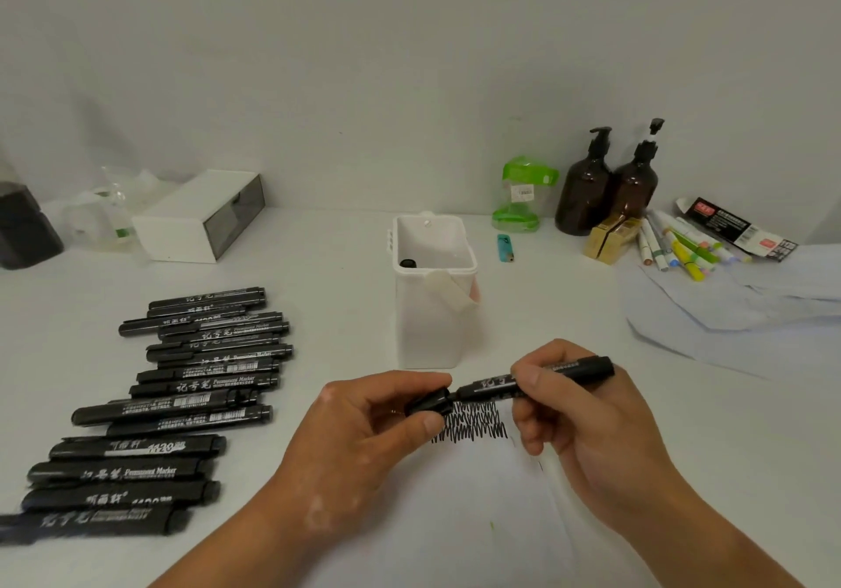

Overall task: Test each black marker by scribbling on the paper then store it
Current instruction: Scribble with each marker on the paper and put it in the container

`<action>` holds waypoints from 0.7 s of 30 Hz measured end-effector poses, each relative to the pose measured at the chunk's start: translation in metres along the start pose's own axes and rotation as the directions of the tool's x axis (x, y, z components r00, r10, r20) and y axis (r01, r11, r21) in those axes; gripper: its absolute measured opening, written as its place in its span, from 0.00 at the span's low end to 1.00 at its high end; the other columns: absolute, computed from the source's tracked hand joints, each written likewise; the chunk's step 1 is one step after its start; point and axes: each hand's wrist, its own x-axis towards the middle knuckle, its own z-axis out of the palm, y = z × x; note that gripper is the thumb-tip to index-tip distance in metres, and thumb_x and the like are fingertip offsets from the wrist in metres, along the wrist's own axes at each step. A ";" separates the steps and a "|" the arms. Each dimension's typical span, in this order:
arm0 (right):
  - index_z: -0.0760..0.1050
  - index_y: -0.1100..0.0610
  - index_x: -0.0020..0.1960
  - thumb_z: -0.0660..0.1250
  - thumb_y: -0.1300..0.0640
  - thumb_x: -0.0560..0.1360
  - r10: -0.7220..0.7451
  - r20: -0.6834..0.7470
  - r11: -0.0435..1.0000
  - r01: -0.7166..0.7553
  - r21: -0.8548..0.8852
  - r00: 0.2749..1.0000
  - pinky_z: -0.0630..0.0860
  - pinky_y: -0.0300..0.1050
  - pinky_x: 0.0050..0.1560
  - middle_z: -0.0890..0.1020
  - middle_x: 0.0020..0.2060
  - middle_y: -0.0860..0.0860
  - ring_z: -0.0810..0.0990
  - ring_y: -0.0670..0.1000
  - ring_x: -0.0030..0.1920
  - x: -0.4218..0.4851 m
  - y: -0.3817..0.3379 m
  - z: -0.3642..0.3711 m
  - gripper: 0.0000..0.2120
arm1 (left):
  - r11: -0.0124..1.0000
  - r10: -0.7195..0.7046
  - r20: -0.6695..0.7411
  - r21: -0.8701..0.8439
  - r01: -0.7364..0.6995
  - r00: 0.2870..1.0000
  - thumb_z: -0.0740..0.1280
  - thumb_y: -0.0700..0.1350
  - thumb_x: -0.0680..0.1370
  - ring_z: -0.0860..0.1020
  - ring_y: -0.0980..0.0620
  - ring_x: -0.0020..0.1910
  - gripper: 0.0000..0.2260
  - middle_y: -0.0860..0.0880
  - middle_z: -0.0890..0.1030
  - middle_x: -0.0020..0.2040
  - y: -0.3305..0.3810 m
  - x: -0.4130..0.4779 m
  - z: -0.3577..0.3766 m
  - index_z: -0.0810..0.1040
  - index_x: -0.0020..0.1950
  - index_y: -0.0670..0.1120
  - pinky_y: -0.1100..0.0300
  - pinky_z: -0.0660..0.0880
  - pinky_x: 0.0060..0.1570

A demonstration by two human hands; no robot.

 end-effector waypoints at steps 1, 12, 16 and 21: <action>0.82 0.59 0.38 0.75 0.54 0.66 0.006 0.026 1.000 -0.005 -0.021 1.000 0.73 0.43 0.26 0.79 0.28 0.60 0.76 0.54 0.26 -0.001 0.001 0.000 0.08 | 1.000 0.000 0.011 0.008 0.000 1.000 0.75 0.45 0.69 0.85 0.52 0.50 0.15 0.50 0.87 0.50 -0.001 0.000 0.000 0.85 0.54 0.57 0.67 0.77 0.50; 0.88 0.53 0.48 0.80 0.53 0.60 0.080 0.067 0.974 -0.064 -0.216 0.995 0.77 0.40 0.32 0.85 0.33 0.56 0.83 0.52 0.32 -0.003 -0.014 -0.006 0.16 | 0.992 0.047 -0.001 -0.114 -0.047 0.999 0.74 0.53 0.69 0.82 0.53 0.43 0.14 0.46 0.85 0.44 -0.010 0.004 -0.004 0.85 0.53 0.51 0.63 0.78 0.45; 0.88 0.51 0.47 0.80 0.55 0.62 0.081 0.082 0.967 -0.058 -0.249 0.993 0.78 0.39 0.32 0.86 0.34 0.56 0.83 0.51 0.32 -0.005 -0.017 -0.003 0.14 | 0.997 0.059 0.001 -0.053 -0.059 0.998 0.72 0.57 0.71 0.80 0.53 0.41 0.16 0.48 0.84 0.42 -0.013 0.004 -0.004 0.83 0.55 0.52 0.61 0.77 0.45; 0.87 0.48 0.47 0.77 0.58 0.65 0.058 0.098 0.961 -0.029 -0.274 0.993 0.78 0.39 0.32 0.87 0.35 0.55 0.83 0.50 0.32 -0.009 -0.014 0.004 0.11 | 0.994 0.109 0.025 0.017 -0.109 0.994 0.66 0.65 0.75 0.75 0.48 0.39 0.21 0.47 0.79 0.38 -0.016 0.002 0.001 0.80 0.58 0.52 0.39 0.72 0.46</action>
